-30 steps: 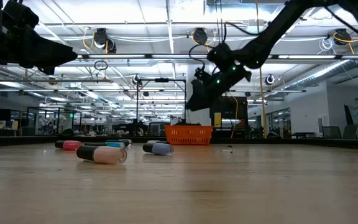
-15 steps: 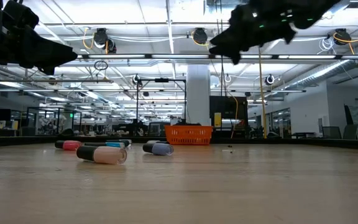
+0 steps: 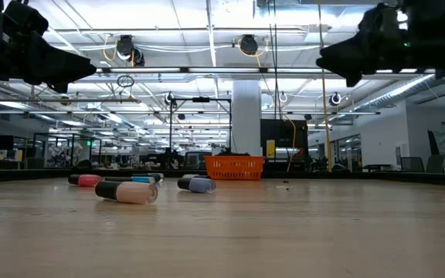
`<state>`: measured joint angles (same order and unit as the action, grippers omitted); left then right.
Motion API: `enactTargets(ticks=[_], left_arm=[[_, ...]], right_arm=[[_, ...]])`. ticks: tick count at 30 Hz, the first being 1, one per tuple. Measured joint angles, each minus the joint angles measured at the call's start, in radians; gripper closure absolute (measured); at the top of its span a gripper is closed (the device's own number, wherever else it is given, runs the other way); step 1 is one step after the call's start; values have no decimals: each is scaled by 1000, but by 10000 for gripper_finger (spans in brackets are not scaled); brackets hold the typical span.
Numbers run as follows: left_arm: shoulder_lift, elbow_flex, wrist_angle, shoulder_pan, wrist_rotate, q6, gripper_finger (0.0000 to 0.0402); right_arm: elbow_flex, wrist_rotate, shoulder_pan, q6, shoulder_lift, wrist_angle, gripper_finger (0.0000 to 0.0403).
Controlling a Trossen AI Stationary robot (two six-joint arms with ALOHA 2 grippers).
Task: Pick & Place Nail Polish
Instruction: Put the pink nail polish bottle into the basket
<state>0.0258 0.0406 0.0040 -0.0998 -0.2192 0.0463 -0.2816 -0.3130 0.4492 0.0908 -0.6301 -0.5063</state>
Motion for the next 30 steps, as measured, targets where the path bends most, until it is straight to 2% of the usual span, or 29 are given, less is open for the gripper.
enactTargets(ticks=[12, 17, 22, 27, 30], left_arm=[[0, 0, 0, 0, 0, 1, 277], [0, 0, 25, 0, 0, -4, 277], [0, 0, 25, 0, 0, -22, 277], [0, 0, 24, 0, 0, -59, 277], [0, 0, 24, 0, 0, -45, 277]], right_arm=[[139, 52, 0, 43, 209, -16, 291], [168, 103, 0, 30, 259, -14, 321], [187, 101, 0, 30, 292, -14, 357], [218, -9, 0, 77, 309, -20, 393], [235, -74, -1, 123, 310, -22, 400]])
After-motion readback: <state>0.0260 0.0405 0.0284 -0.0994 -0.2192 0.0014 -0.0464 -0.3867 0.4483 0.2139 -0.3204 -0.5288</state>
